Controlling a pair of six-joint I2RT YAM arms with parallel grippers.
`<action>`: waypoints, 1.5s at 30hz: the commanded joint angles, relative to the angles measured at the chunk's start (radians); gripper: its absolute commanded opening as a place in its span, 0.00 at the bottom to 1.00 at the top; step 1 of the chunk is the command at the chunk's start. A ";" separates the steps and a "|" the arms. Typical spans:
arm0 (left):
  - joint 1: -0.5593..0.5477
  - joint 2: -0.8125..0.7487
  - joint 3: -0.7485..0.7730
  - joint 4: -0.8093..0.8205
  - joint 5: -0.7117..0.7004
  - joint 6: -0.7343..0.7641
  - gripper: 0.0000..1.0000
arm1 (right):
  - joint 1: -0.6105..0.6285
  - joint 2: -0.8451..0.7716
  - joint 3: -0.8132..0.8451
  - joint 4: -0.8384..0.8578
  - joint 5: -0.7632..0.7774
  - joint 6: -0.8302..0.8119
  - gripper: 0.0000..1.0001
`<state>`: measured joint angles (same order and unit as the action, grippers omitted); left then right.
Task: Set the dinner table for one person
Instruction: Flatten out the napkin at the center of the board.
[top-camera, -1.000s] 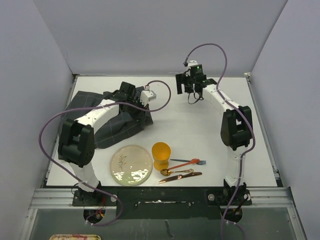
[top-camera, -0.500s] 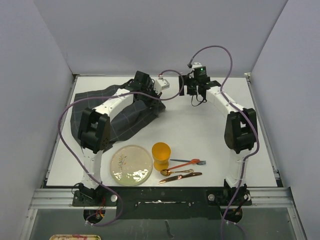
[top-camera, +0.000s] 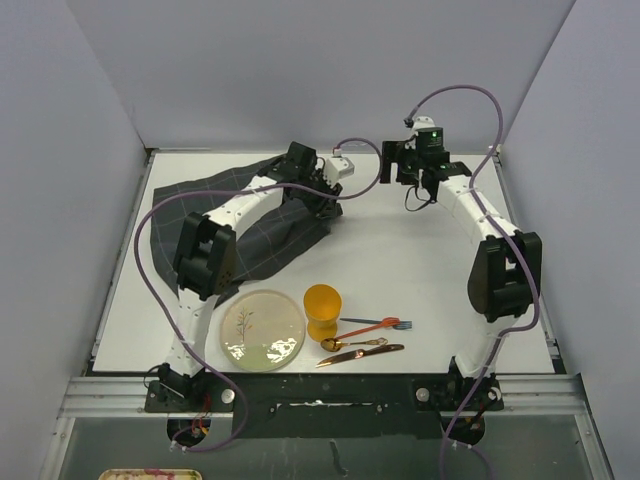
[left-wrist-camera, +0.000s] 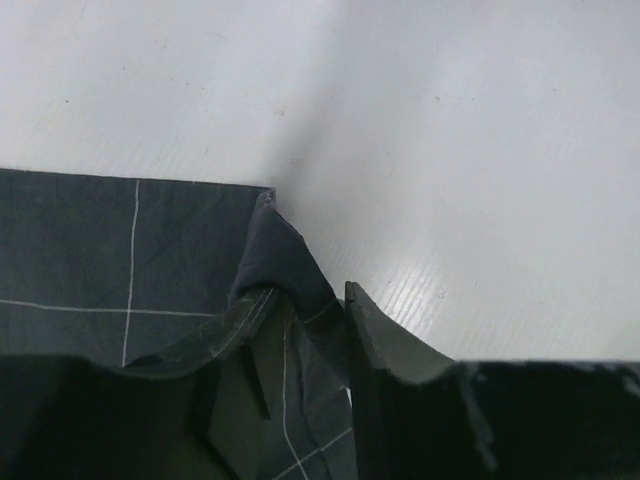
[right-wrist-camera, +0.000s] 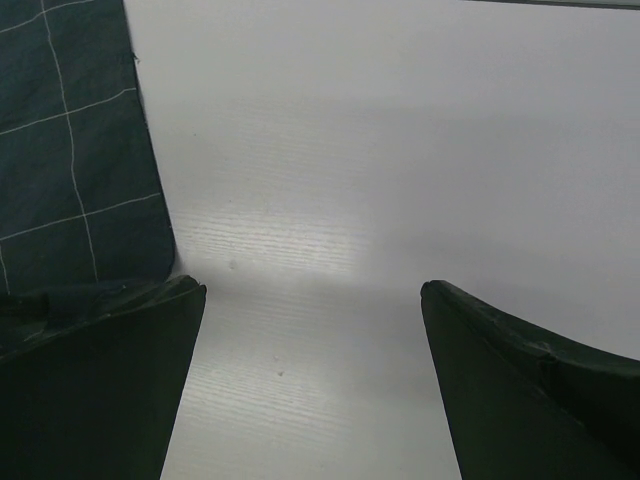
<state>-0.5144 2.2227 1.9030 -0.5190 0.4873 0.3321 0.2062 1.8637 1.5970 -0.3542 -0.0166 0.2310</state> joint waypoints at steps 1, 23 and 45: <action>0.001 0.027 0.078 0.012 0.021 -0.018 0.35 | -0.029 -0.084 -0.025 0.032 -0.039 0.014 0.94; 0.330 -0.463 -0.193 0.031 -0.025 -0.110 0.93 | -0.031 -0.094 -0.177 0.096 -0.342 0.044 0.93; 0.625 -1.181 -0.907 -0.094 0.005 0.068 0.91 | 0.137 0.132 -0.099 0.100 -0.455 -0.109 0.81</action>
<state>0.0990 1.0866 1.0084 -0.6182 0.4732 0.3820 0.3470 2.0151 1.4681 -0.2707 -0.5083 0.1738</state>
